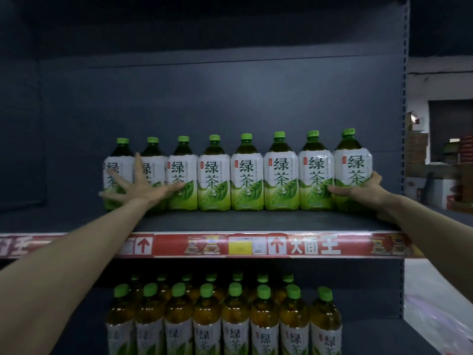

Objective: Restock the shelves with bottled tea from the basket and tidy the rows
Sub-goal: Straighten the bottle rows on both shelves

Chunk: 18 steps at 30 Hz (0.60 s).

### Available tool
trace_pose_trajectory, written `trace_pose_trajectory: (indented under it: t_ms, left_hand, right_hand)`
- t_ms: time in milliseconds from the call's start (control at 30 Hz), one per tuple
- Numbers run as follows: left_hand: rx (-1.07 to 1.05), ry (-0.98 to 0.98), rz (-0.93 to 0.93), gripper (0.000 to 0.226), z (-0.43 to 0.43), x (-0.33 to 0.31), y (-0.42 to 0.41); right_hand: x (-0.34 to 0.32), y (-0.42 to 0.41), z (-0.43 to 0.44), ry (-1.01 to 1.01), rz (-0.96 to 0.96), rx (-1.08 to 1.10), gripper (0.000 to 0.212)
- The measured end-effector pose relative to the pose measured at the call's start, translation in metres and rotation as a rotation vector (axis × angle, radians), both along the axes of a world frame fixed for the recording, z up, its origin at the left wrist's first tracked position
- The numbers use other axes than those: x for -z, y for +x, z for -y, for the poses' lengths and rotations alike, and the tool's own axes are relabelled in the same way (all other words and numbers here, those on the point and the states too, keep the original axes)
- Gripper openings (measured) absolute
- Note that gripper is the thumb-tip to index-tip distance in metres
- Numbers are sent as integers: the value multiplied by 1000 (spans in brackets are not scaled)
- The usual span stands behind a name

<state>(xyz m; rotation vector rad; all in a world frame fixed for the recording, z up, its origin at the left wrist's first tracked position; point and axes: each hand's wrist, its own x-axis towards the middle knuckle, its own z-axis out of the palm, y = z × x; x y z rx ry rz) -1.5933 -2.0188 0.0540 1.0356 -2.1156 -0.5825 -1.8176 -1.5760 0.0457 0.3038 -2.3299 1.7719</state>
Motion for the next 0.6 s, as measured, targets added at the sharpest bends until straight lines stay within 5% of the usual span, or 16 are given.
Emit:
trace_pose_trajectory:
  t_ms: [600]
  left_hand:
    - [145, 82, -68, 135, 17, 12, -15]
  right_hand:
    - [-3, 9, 7, 121, 47, 105, 134]
